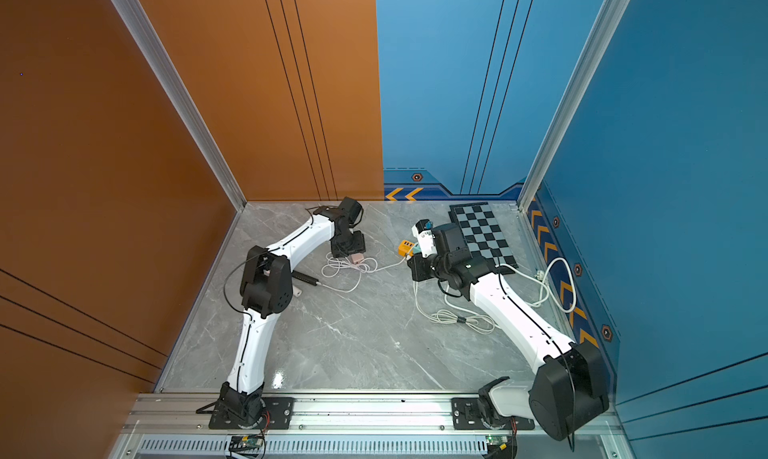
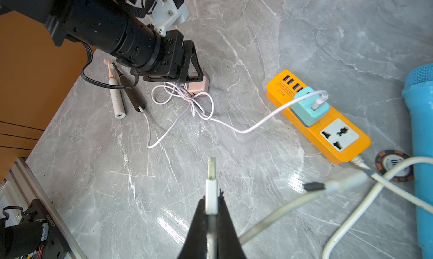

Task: Charge the electric toothbrush
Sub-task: Pick up the plug from the center of the board.

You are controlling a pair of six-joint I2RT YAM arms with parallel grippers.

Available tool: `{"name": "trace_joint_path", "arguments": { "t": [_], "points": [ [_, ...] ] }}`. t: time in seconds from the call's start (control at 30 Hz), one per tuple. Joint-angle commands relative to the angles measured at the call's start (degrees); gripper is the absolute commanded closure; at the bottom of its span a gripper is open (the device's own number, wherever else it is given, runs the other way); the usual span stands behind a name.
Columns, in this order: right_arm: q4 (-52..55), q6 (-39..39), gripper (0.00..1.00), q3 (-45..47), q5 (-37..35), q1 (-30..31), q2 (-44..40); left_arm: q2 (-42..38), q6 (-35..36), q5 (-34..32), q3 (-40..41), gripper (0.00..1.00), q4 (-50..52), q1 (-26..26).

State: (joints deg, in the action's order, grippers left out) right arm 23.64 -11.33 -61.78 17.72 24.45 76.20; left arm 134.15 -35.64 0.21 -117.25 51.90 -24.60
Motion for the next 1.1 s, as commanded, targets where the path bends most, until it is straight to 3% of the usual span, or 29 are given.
{"name": "trace_joint_path", "arguments": {
  "t": [0.0, 0.23, 0.47, 0.63, 0.9, 1.07],
  "points": [
    [1.59, 1.07, 1.0, 0.48, -0.82, 0.36, 0.71, 2.42, -0.18, 0.55, -2.41, 0.33, 1.54, -0.08],
    [1.59, 1.07, 1.0, 0.71, -0.75, 0.43, 0.97, 5.23, 0.29, 1.82, -3.82, 0.43, 1.54, -0.54],
    [1.62, 0.72, 1.0, 0.35, -0.82, 0.52, 1.34, 4.96, 1.1, 2.65, -3.46, 0.68, 1.54, -0.36],
    [1.59, 0.22, 1.0, -0.45, -0.76, 0.56, 1.61, 2.0, 1.74, 3.86, -5.63, 0.74, 1.47, -0.03],
    [0.83, -1.91, 1.0, -0.89, -0.84, 0.53, 1.54, -2.56, 0.39, 10.71, -8.25, 0.82, 1.32, 0.93],
    [-8.73, -10.64, 1.0, -0.05, 6.54, -0.34, 1.74, -8.32, -3.74, 19.91, -8.49, 0.94, -4.48, 1.35]
  ]
}}
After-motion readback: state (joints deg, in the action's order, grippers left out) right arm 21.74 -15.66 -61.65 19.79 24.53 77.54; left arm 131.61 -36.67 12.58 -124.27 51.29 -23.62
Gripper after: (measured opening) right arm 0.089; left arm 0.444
